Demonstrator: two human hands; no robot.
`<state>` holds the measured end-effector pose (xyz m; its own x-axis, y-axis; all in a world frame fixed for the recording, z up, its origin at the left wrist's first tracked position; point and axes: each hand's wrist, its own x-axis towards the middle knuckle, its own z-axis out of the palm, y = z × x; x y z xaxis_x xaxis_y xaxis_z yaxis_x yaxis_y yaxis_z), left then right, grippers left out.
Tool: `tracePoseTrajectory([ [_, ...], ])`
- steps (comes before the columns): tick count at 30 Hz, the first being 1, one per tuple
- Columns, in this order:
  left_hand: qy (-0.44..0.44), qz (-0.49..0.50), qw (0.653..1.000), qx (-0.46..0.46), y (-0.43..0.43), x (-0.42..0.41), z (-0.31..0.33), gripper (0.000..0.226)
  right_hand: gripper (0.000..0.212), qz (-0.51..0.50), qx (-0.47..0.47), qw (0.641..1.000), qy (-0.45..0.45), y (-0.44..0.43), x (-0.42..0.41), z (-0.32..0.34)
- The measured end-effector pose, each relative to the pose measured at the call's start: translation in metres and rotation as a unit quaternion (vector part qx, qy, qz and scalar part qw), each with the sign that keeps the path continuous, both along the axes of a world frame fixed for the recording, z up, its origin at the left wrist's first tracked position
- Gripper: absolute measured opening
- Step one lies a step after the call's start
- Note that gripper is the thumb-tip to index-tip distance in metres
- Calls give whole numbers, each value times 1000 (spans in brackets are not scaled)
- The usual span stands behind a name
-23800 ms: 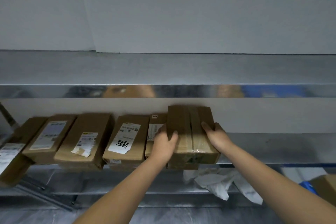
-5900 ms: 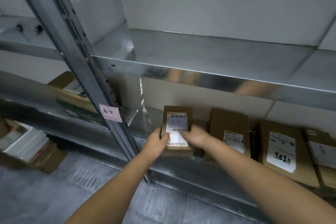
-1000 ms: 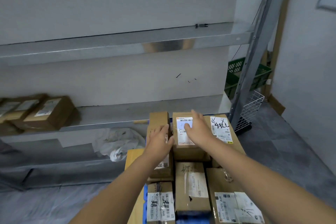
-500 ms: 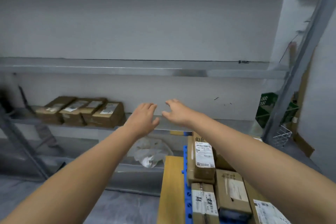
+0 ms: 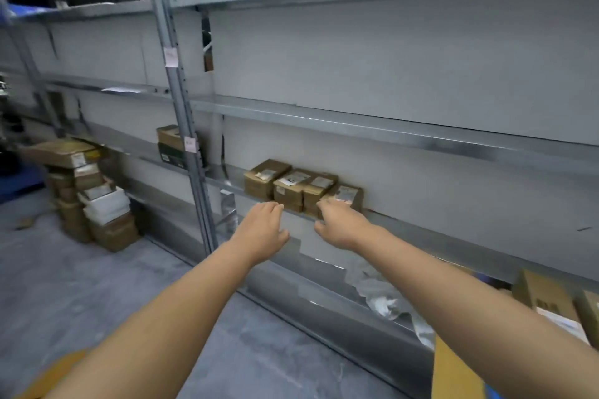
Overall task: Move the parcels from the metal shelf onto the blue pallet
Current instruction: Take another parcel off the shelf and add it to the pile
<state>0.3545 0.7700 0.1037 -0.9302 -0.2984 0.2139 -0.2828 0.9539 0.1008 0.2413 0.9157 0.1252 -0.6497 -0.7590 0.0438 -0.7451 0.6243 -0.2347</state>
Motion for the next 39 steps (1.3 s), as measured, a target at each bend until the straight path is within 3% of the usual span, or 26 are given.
tracePoseTrajectory([
  [5,-6,39,999,-2,-62,25,-8,57,31,21,7,1000,5,-67,14,-2],
  [12,-7,38,999,-25,-123,2,-10,59,40,24,-2,1000,-6,-132,-16,-10],
  [22,-9,28,999,-31,-222,-104,-7,59,40,13,-43,999,-27,-237,-115,-35],
  [39,-31,-18,999,32,-392,-252,-65,55,40,-83,-8,992,-89,-375,-252,-78],
])
